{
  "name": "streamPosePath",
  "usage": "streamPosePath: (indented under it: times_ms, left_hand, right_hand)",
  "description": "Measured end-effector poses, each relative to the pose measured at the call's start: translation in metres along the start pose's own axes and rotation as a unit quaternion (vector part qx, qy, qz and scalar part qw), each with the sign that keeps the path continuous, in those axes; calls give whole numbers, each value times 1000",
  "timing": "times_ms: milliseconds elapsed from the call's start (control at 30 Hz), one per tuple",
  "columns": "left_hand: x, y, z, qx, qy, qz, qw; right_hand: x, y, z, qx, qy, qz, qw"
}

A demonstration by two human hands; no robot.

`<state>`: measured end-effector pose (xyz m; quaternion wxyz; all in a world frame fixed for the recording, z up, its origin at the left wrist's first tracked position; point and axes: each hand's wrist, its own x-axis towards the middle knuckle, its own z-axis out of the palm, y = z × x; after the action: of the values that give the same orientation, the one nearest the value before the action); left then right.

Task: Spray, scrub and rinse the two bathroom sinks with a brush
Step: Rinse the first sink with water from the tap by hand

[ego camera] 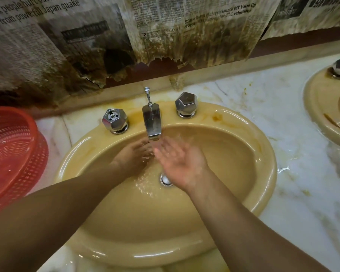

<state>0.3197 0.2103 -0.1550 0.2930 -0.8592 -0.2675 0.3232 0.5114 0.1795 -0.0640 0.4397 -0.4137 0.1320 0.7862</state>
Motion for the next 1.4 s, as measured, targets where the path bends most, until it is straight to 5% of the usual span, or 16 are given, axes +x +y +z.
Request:
streamPosePath:
  times_ms: [100,267,467,567,667,867,1000,1100,1267,1400]
  left_hand:
    - [-37,15,8,-110,-1,-30,994]
    - [-23,-3,-13,-124,-54,-101,986]
    - [-4,-16,-56,-64,-83,-95,990]
    - [-30,0,-32,-80,-66,-80,991]
    - [-63,32,-2,-209,-83,-104,969]
    - [-78,27,-6,-240,-149,-58,958]
    - [-80,12,-4,-185,-103,-131,968]
    - [-87,45,-4,-294,-110,-177,933]
    - [-80,72,-29,-429,-257,-50,864]
    - [-98,29,-3,-264,-206,-42,941]
  right_hand:
    - [-6,-12,11,-30,-16,-39,999]
    - [3,-1,-24,-80,99,57,990]
    - [0,-4,8,-39,-31,-1,999]
    - [6,1,-8,-56,56,12,997]
    - [13,2,-23,-111,135,47,983]
    - [-1,6,22,-139,-55,73,986]
    - [6,0,14,-164,4,57,985]
    - [10,-3,6,-149,38,31,988]
    - [-4,5,7,-169,-5,35,985]
    - [-5,2,6,-133,14,30,991]
